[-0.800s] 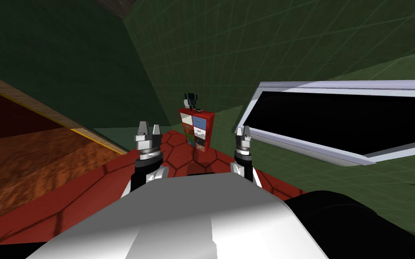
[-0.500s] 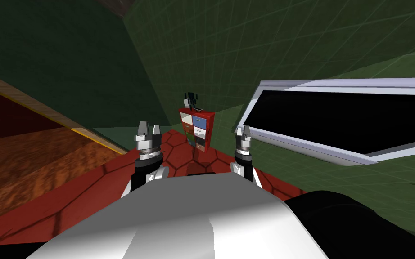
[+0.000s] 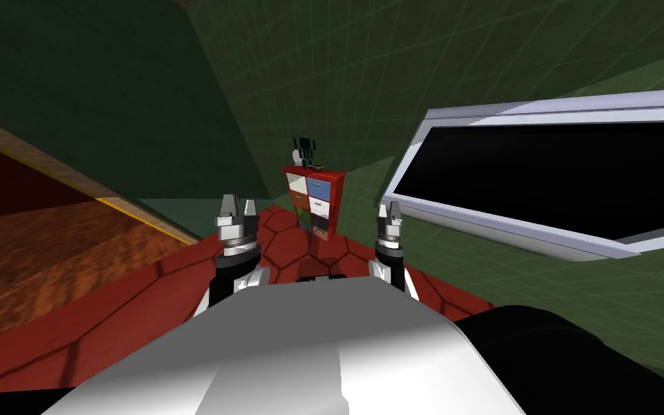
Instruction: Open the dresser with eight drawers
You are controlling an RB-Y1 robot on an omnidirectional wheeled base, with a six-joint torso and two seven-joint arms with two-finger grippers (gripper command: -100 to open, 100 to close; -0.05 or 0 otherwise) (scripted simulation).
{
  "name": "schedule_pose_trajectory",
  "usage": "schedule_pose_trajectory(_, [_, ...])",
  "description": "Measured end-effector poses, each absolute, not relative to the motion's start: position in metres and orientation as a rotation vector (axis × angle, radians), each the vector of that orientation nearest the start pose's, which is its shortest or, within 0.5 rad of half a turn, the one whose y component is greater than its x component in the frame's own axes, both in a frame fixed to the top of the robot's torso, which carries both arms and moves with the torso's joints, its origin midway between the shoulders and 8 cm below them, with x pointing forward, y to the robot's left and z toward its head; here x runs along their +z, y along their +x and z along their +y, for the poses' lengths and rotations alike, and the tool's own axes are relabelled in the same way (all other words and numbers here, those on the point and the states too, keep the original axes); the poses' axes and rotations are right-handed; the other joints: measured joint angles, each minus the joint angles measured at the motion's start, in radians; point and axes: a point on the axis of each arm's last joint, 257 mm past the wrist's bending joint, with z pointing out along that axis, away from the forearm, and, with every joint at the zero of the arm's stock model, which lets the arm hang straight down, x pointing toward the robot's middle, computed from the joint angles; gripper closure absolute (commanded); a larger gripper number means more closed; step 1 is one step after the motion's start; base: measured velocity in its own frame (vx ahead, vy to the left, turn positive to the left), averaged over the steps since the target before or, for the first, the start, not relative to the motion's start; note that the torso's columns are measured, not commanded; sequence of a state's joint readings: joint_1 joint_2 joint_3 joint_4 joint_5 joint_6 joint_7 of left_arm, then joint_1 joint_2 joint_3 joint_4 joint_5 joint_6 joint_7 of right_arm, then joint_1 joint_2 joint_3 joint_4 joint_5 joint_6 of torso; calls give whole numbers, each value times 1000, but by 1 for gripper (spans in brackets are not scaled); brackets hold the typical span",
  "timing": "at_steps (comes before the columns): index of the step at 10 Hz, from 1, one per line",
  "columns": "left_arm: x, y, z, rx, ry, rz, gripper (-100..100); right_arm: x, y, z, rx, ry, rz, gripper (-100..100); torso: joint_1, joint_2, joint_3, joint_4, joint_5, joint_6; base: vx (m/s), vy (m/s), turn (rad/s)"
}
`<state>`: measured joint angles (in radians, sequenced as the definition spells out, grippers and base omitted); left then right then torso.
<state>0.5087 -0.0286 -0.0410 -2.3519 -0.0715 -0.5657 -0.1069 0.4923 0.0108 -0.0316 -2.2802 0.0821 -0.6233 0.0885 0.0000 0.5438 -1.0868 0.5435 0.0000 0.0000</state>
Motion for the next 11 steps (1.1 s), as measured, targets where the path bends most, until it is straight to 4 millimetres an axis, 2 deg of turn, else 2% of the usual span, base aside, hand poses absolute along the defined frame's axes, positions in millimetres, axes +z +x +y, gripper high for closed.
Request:
schedule_pose_trajectory(1, [64, 318, 256, -1219, -498, 560, 0, 48, 322, -273, 1168, 472, 581, 0, 0, 74, -148, 74, 0, 0, 0, 0, 0])
schedule_pose_trajectory(2, [64, 318, 256, -1219, -498, 560, -100, 48, 322, -273, 1168, 472, 581, 0, 0, 148, -295, 148, 0, 0, 23, -4, -57])
schedule_pose_trajectory(4, [57, 323, 251, -1216, -467, 615, -100, 48, 322, -273, 1168, 473, 582, 0, 0, 189, -385, 190, 0, 0, 42, -9, -97])
schedule_pose_trajectory(7, [39, 332, 247, -1197, -435, 701, -100, 48, 322, -273, 1168, 473, 582, 0, 0, 193, -390, 194, 0, 0, 69, -2, -133])
schedule_pose_trajectory(11, [6, 347, 255, -1144, -443, 792, -100, 48, 322, -273, 1168, 473, 582, 0, -1, 194, -389, 194, 0, 0, 98, -5, -176])
